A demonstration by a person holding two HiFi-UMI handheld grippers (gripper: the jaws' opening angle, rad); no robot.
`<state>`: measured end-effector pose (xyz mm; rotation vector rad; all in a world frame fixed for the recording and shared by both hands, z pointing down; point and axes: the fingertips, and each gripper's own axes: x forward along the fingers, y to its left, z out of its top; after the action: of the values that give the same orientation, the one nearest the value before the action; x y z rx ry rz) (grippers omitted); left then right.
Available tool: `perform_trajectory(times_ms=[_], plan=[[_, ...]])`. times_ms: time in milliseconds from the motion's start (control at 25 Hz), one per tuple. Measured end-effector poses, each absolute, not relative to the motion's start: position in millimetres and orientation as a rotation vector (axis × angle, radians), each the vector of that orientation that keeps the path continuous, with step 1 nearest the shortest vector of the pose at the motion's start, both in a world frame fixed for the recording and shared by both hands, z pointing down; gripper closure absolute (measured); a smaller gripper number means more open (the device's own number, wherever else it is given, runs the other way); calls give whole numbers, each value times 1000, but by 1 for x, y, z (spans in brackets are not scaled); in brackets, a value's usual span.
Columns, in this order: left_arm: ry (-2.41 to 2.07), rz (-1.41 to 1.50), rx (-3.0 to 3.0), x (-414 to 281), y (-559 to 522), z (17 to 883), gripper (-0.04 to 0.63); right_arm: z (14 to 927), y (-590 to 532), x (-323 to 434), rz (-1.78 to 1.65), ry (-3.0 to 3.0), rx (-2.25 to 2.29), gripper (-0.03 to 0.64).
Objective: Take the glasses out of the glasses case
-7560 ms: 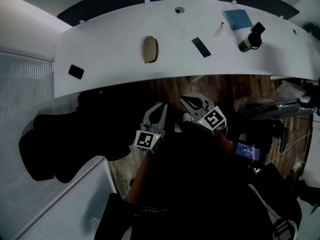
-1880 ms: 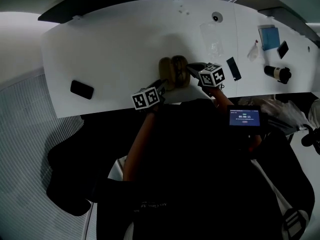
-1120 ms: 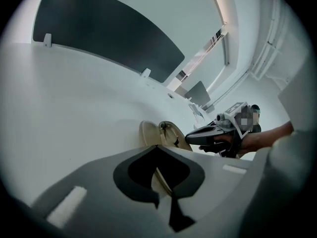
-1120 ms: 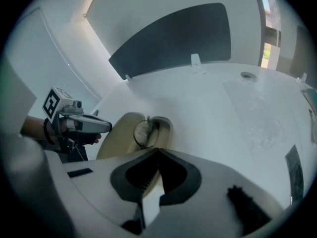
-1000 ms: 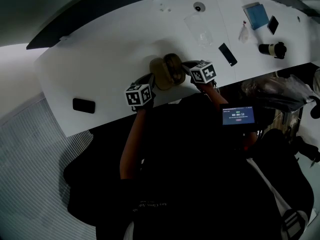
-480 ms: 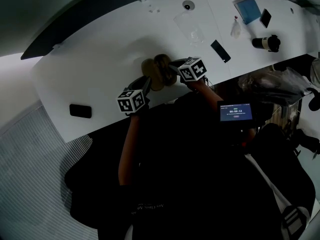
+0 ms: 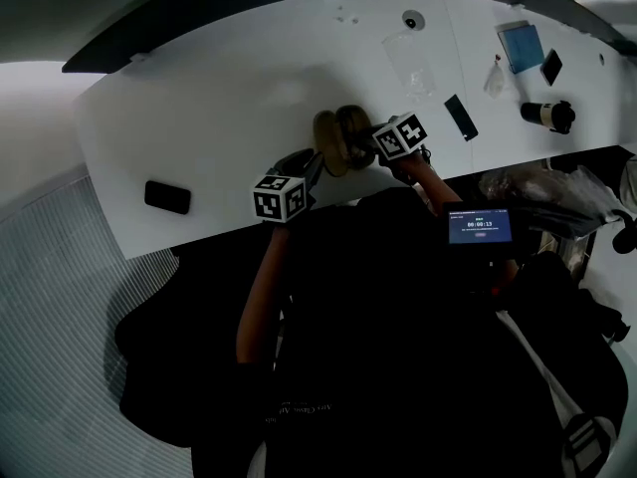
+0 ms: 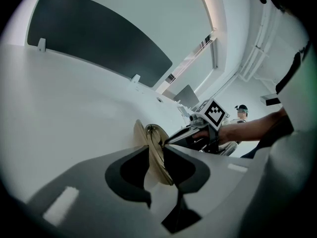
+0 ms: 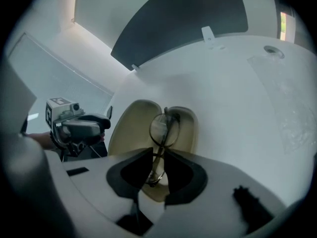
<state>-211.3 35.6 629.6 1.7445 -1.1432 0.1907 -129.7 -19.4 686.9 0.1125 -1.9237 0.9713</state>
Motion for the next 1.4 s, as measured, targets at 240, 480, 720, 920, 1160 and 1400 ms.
perform_trajectory(times_ms=[240,480,720,920,1160,1400], plan=[[-1154,179,1739,-224,39,632,495,698,-14,-143,1112,-1836,106,511],[-1144,191,1747,-225,40,633,495,703,-4,-156,1237,-1743,77,517],[-1139,201,1773,-224,37,627,497,699,1,-163,1289,-1758,70,564],[-1134,209,1790,-226,36,623,497,686,5,-158,1291,-1814,37,571],[-1106,-12,1777,-228,25,590,497,628,2,-150,1377,-1971,-62,571],[-799,-554,1758,-208,-9,516,467,500,-19,-141,1647,-2290,-479,571]])
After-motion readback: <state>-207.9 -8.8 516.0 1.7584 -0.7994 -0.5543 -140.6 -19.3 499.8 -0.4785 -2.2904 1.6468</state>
